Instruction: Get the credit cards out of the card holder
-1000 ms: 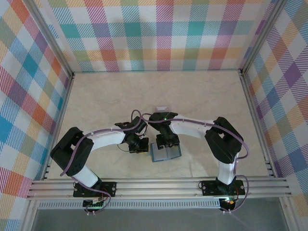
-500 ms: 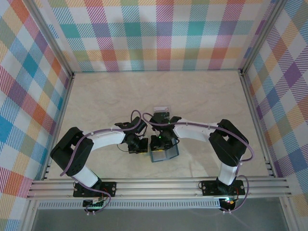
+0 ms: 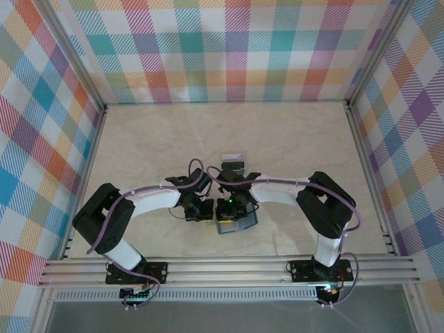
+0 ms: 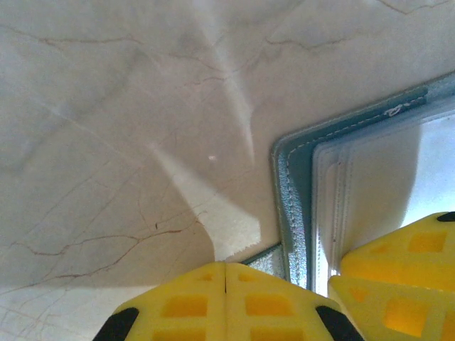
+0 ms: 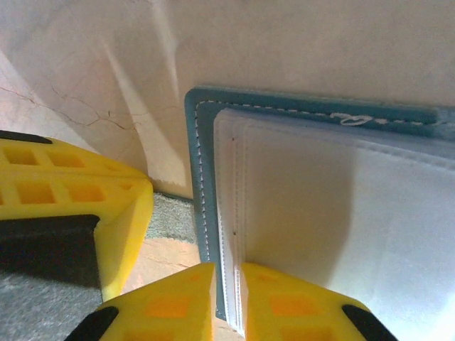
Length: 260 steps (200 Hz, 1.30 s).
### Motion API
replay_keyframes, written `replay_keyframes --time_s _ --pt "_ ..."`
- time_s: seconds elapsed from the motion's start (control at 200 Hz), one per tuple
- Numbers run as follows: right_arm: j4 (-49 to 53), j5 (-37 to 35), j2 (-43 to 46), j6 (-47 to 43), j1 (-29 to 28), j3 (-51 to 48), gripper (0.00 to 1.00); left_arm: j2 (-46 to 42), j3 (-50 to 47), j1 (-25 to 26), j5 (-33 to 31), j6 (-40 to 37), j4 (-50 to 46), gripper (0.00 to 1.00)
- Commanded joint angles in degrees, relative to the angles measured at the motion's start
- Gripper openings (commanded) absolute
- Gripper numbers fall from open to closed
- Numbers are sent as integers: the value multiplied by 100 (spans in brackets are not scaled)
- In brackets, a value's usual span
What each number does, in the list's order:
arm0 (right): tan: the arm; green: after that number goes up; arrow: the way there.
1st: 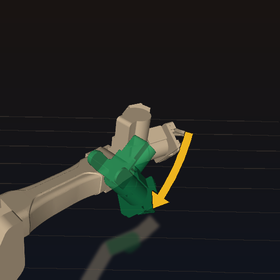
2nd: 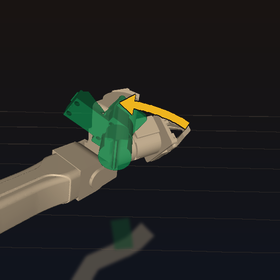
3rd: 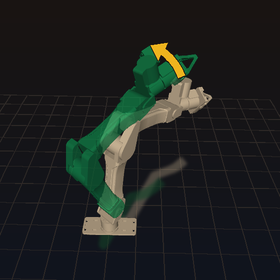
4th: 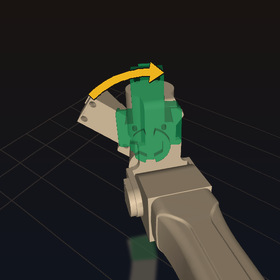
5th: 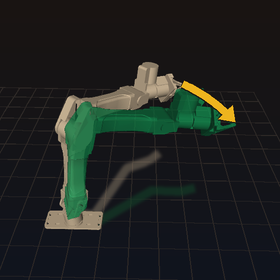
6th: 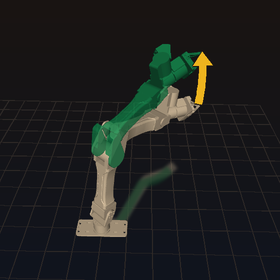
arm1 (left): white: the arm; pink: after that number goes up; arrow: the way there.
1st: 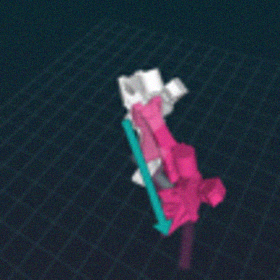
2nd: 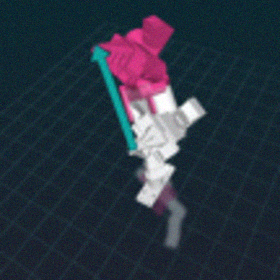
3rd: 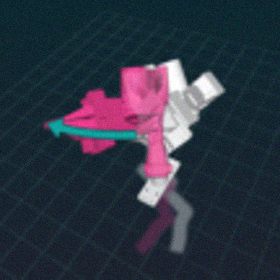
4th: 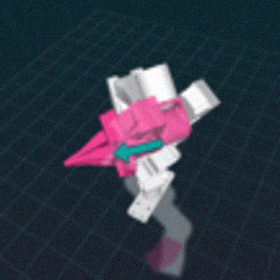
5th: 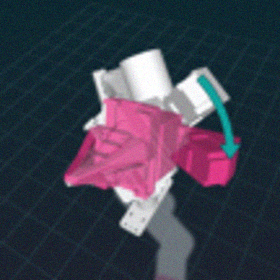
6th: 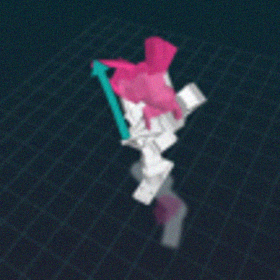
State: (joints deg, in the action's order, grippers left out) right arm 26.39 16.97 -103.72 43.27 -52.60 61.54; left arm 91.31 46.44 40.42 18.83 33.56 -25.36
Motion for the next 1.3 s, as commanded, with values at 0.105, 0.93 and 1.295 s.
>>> replay_keyframes --time_s 0.105,0.93,1.295 --pt "165 -185 -10 6 -7 -136 28 -96 115 40 -81 -97 -214 5" --pt "565 -729 357 -137 259 -318 46 -69 173 42 -28 -139 -241 5" --pt "2081 -2028 -10 -661 86 429 56 -43 159 36 -20 -114 -222 5"
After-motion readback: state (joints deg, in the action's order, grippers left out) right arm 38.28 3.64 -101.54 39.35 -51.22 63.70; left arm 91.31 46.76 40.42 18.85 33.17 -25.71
